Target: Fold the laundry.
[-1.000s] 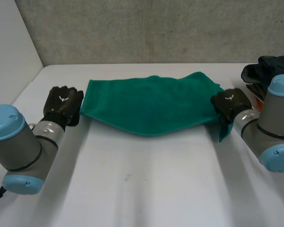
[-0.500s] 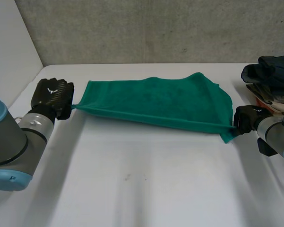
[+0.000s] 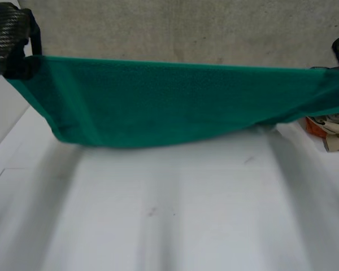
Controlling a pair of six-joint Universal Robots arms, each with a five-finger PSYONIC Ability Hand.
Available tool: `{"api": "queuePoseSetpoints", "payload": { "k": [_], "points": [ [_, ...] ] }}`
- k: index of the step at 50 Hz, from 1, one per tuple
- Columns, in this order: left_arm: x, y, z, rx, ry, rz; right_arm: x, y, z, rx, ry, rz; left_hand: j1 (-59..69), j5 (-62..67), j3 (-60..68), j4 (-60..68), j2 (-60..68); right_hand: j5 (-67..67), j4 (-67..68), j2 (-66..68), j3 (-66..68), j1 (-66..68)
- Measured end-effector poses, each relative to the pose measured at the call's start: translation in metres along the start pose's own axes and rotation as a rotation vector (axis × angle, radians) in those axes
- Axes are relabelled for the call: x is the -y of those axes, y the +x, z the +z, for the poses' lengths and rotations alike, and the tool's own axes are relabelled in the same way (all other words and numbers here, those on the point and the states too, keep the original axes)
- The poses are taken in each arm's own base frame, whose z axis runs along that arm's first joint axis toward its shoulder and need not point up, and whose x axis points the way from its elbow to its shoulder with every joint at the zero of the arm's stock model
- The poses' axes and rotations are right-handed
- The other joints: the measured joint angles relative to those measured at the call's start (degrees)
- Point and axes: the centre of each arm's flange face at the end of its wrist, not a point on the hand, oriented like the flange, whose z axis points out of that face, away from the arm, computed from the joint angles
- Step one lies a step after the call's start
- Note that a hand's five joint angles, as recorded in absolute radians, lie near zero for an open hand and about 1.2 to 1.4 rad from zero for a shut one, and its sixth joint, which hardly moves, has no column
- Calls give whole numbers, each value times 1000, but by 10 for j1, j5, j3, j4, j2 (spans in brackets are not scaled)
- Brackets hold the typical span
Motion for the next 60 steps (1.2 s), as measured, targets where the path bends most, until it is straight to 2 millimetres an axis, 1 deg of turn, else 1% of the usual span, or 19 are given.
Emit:
{"api": "queuePoseSetpoints", "payload": {
  "k": [4, 9, 12, 16, 19, 21, 24, 27, 28, 30, 35, 38, 41, 44, 50, 53, 54, 57, 60],
  "points": [
    [-8, -2, 3, -13, -75, 17, 1, -3, -4, 24, -21, -42, 0, 0, 0, 0, 0, 0, 0, 0, 0, 0],
    [-51, 9, 19, -65, -229, 85, -14, -33, 12, 131, -89, -83, 0, 0, 0, 0, 0, 0, 0, 0, 2, 0],
    [-87, 21, 34, -114, -318, 139, -31, -56, 33, 179, -151, -114, 0, 0, 0, 0, 0, 0, 0, 0, 2, 0],
    [-121, 36, 60, -151, -348, 182, -53, -76, 67, 168, -200, -145, 0, 0, 0, 0, 0, 0, 0, 0, 2, 0],
    [-130, 43, 82, -143, -300, 196, -58, -80, 92, 110, -177, -152, 0, 0, 0, 0, 0, 0, 0, 0, 2, 0],
    [-128, 44, 106, -108, -204, 205, -55, -77, 114, 30, -117, -148, 0, 0, 0, 0, 0, 0, 0, 0, 2, 0],
    [-109, 39, 136, -31, -26, 214, -39, -63, 141, -119, 25, -130, 0, 0, 0, 0, 0, 0, 0, 0, 2, 0],
    [-73, 27, 161, 79, 217, 219, -7, -39, 160, -319, 247, -104, 0, 0, 0, 0, 0, 0, 0, 0, 2, 0],
    [-68, 25, 163, 92, 245, 220, -2, -36, 161, -342, 274, -101, 0, 0, 0, 0, 0, 0, 0, 0, 2, 0],
    [-36, 14, 171, 170, 420, 214, 27, -18, 162, -477, 445, -83, 0, 0, 0, 0, 1, 8, 0, 0, 2, 0],
    [1, -1, 167, 230, 579, 168, 62, -6, 150, -575, 632, -42, 0, 6, 0, 0, 1, 17, 0, 0, 2, 0],
    [7, -5, 159, 221, 587, 121, 69, -8, 144, -557, 672, 3, 0, 6, 0, 0, 1, 18, 0, 0, 2, 0],
    [1, -6, 152, 202, 552, 91, 66, -12, 142, -521, 665, 36, 0, 6, 0, 0, 1, 18, 0, 0, 2, 0],
    [-11, -4, 144, 183, 498, 74, 56, -20, 140, -468, 626, 65, 0, 6, 0, 0, 1, 17, 0, 0, 2, 0],
    [-69, 12, 120, 114, 284, 59, 9, -59, 142, -287, 450, 78, 0, 6, 0, 0, 1, 18, 0, 0, 2, 0],
    [-85, 17, 113, 94, 224, 57, -4, -71, 143, -235, 406, 75, 0, 6, 0, 0, 1, 18, 0, 0, 2, 0],
    [-103, 23, 104, 71, 155, 55, -22, -89, 144, -164, 351, 69, 0, 6, 0, 0, 1, 18, 0, 0, 2, 0],
    [-135, 34, 86, 26, 20, 52, -53, -118, 142, -58, 264, 60, 0, 6, 0, 0, 1, 18, 0, 0, 2, 0],
    [-153, 41, 71, -8, -76, 51, -71, -134, 138, 2, 206, 54, 0, 6, 0, 0, 1, 18, 0, 0, 2, 0]
  ]
}}
